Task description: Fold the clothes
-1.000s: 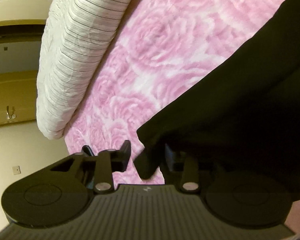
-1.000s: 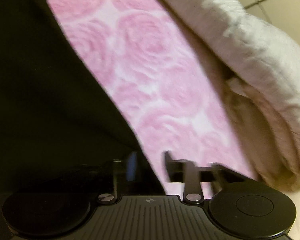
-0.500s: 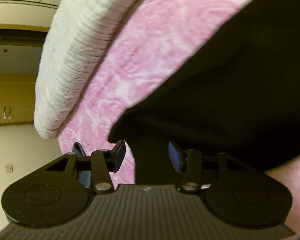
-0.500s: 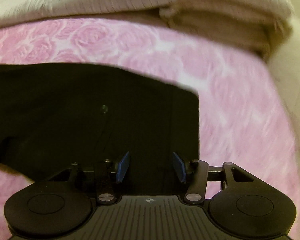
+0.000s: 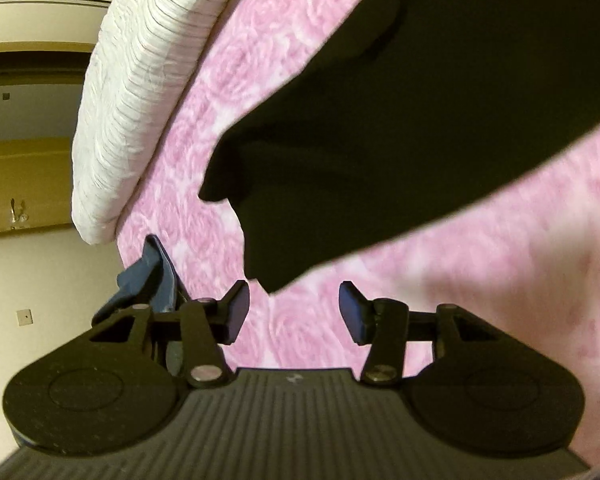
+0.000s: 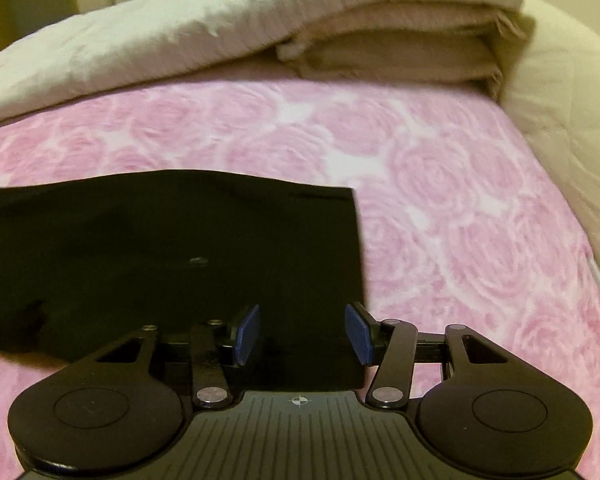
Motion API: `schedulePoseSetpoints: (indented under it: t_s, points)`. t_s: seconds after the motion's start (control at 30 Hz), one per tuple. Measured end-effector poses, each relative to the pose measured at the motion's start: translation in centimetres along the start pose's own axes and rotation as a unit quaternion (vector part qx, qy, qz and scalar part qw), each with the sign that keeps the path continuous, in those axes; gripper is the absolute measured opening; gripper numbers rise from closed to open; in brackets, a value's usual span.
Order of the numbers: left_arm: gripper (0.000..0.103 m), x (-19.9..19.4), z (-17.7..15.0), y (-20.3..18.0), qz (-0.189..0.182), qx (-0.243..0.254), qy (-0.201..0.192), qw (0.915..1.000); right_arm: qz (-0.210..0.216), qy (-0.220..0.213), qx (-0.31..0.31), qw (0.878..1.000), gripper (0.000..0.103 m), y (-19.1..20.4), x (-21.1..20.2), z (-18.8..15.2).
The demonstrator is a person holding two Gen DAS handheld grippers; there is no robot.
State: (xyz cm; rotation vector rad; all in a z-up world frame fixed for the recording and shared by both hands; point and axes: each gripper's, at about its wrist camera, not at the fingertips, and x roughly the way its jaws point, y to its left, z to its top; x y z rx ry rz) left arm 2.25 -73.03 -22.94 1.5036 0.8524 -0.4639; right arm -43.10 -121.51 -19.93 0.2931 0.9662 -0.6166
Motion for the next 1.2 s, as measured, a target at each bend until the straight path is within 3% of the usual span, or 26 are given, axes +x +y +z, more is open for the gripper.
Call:
schedulePoseSetpoints:
  t_s: [0.17,0.37,0.53,0.63,0.73,0.87,1.0,1.07,1.1,1.17,1.2]
  points:
    - [0.048,0.0,-3.5,-0.5,-0.012,-0.001,-0.007,0.9999,0.033,0.000,-0.009,0.999,0.051,4.8,-1.5,-1.0]
    - [0.051,2.7,-7.7,0.5,-0.036,-0.012,-0.032,0.9988,0.065,0.011,-0.048,0.997,0.052,13.3,-2.3,-1.7]
    - [0.051,8.5,-9.3,4.8,-0.111,-0.082,-0.075,0.9876,0.059,0.005,-0.066,0.996,0.052,21.5,-2.9,-1.5]
    - [0.051,12.3,-9.9,7.5,-0.163,-0.128,-0.102,0.9729,0.038,0.007,-0.067,0.997,0.052,27.2,-3.0,-1.3]
    - [0.050,16.1,-10.5,10.2,-0.214,-0.172,-0.129,0.9527,0.028,0.019,-0.055,0.998,0.052,32.9,-2.5,-1.4]
    - [0.049,21.1,-11.1,13.6,-0.278,-0.233,-0.158,0.9185,0.038,0.053,-0.068,0.996,0.052,42.1,-0.8,-1.5]
    - [0.045,25.0,-11.1,15.3,-0.331,-0.308,-0.155,0.8785,0.074,0.031,-0.168,0.983,0.052,50.4,0.3,0.1]
    - [0.038,26.3,-11.3,16.0,-0.354,-0.339,-0.158,0.8571,0.085,0.020,-0.222,0.971,0.053,53.7,1.5,1.0]
    - [0.035,26.7,-11.4,16.2,-0.359,-0.348,-0.159,0.8514,0.090,0.018,-0.241,0.966,0.053,55.0,2.3,1.5]
    - [0.008,27.4,-11.5,16.5,-0.360,-0.354,-0.161,0.8481,0.101,0.016,-0.257,0.961,0.053,57.2,4.3,3.0]
    - [0.002,27.5,-11.8,16.7,-0.357,-0.354,-0.164,0.8487,0.108,0.014,-0.261,0.959,0.053,58.2,5.3,3.9]
